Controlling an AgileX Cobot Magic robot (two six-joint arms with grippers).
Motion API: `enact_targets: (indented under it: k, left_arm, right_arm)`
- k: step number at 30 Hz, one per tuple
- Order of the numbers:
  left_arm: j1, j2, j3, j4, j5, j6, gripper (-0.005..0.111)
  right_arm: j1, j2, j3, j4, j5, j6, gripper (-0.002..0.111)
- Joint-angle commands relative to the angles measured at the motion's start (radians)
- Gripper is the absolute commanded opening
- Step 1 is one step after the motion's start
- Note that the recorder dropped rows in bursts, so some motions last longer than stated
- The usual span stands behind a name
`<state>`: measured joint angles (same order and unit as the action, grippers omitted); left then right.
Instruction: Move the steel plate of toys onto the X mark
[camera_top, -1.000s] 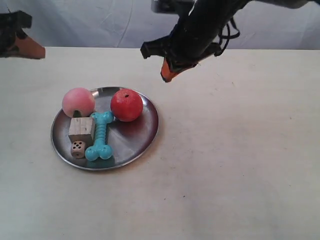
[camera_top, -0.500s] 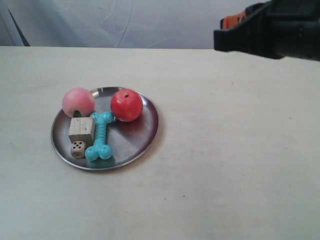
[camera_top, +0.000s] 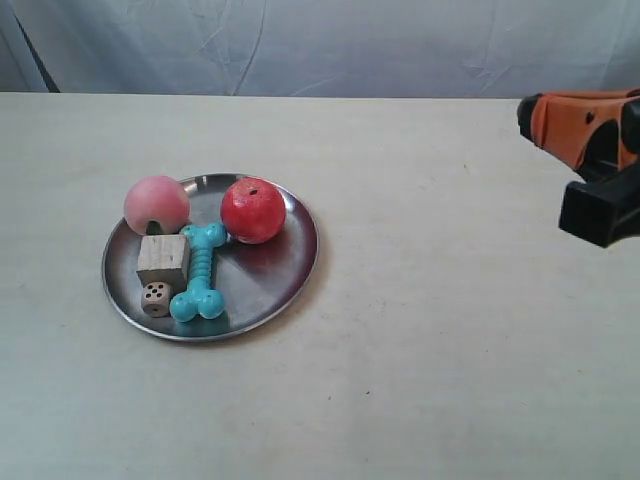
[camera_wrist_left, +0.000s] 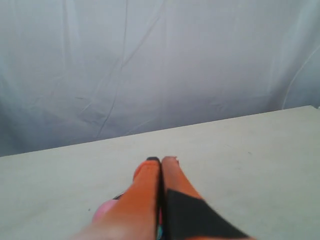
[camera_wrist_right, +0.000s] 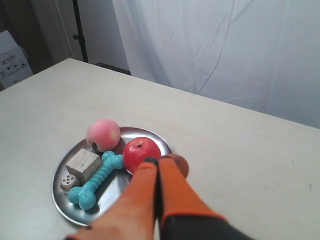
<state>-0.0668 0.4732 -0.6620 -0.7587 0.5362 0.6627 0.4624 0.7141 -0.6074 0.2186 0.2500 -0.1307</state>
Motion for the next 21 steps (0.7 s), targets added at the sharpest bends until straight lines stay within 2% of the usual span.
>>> enact_targets:
  k: [1, 4, 10, 14, 21]
  left_arm:
    - [-0.041, -0.02, 0.004, -0.023, 0.012, -0.006, 0.0]
    - [-0.055, -0.025, 0.004, -0.038, 0.041, -0.008, 0.0]
    - [-0.068, -0.027, 0.004, -0.08, 0.069, -0.029, 0.0]
    - [-0.068, -0.027, 0.004, -0.076, 0.063, -0.043, 0.0]
    - [-0.068, -0.027, 0.004, -0.066, 0.059, -0.043, 0.0]
  right_arm:
    - [0.007, -0.016, 0.006, -0.003, -0.003, 0.003, 0.0]
    - [-0.011, -0.093, 0.022, 0.007, 0.011, 0.003, 0.0]
    - [-0.197, -0.339, 0.142, 0.06, -0.009, 0.003, 0.0]
    - [-0.31, -0.508, 0.295, 0.065, -0.04, 0.003, 0.0]
    - [-0.464, -0.636, 0.446, 0.071, 0.035, 0.003, 0.0]
